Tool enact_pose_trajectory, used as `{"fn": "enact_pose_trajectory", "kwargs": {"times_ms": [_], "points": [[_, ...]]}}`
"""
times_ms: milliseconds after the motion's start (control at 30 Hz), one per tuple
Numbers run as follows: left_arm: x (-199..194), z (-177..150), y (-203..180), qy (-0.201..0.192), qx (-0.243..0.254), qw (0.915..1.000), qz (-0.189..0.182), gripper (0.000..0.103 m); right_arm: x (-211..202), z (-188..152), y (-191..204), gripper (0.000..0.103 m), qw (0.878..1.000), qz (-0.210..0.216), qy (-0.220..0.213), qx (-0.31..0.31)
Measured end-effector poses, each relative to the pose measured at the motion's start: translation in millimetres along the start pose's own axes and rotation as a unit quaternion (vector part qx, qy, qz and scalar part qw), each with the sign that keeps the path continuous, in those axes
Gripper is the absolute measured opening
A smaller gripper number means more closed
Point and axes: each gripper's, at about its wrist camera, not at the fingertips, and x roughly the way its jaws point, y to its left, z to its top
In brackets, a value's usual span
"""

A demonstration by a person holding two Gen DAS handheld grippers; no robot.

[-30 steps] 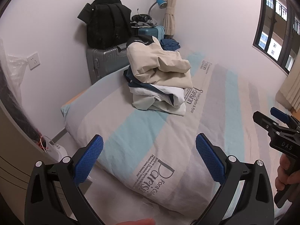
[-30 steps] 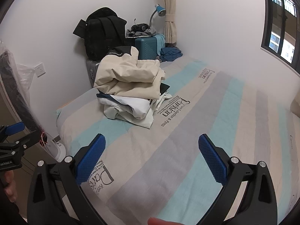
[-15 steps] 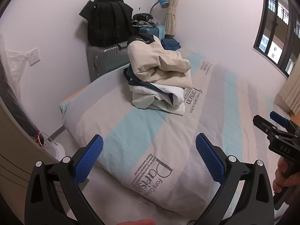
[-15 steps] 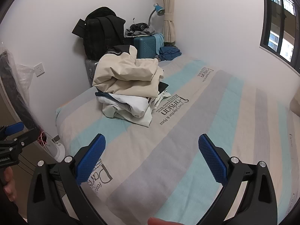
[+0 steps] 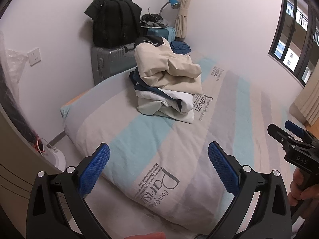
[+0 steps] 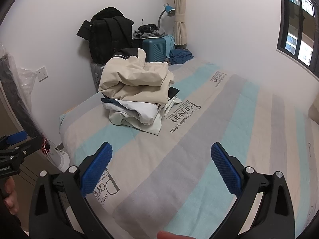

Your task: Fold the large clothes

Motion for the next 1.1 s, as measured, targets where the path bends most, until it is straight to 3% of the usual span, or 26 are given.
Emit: {"fn": "enact_pose_trajectory", "kwargs": {"times_ms": [867,1100], "points": [[8.3,8.0,-0.8,-0.001,0.008,1.0000,0.003,0.097,2.3,4.5,0.8,0.095,1.000,0.000,0.002,-0.004],[1.2,10.1,0.0,-0.036,0.007,0.9993,0.006,0.097,2.8,5.9,2.0,0.095,1.000,-0.001,0.002,-0.006]]}}
